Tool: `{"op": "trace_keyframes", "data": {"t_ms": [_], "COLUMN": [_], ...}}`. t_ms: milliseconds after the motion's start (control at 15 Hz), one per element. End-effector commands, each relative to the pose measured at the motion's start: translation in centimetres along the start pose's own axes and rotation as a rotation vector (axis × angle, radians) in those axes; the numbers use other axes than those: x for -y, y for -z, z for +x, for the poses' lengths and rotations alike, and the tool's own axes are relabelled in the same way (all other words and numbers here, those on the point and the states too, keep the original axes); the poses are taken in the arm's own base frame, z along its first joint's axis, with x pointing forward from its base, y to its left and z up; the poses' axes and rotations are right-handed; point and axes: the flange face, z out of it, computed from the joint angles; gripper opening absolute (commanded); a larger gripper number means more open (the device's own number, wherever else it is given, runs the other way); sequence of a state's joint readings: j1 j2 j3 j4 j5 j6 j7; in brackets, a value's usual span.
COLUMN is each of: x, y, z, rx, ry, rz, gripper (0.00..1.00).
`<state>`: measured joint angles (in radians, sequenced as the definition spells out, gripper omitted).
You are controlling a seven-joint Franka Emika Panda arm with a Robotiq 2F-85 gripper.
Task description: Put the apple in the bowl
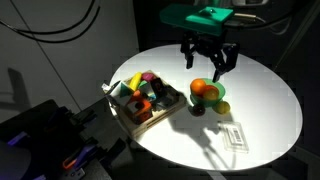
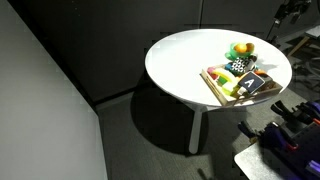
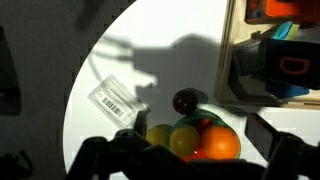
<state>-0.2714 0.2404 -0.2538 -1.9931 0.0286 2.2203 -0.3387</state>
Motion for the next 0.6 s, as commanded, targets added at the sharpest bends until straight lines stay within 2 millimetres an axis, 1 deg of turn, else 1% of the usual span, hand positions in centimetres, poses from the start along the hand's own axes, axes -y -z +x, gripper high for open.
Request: {"op": "trace_keyframes", "data": {"t_ms": [0,533], "x": [-1.3,-2.5], "y": [-2.5,-9.0], "z": [1.6,3.0], "rx": [0.018,0.08], "ry": [0.009,0.072], "rz": [0.001,-0.004], "gripper": [1.0,1.0]}}
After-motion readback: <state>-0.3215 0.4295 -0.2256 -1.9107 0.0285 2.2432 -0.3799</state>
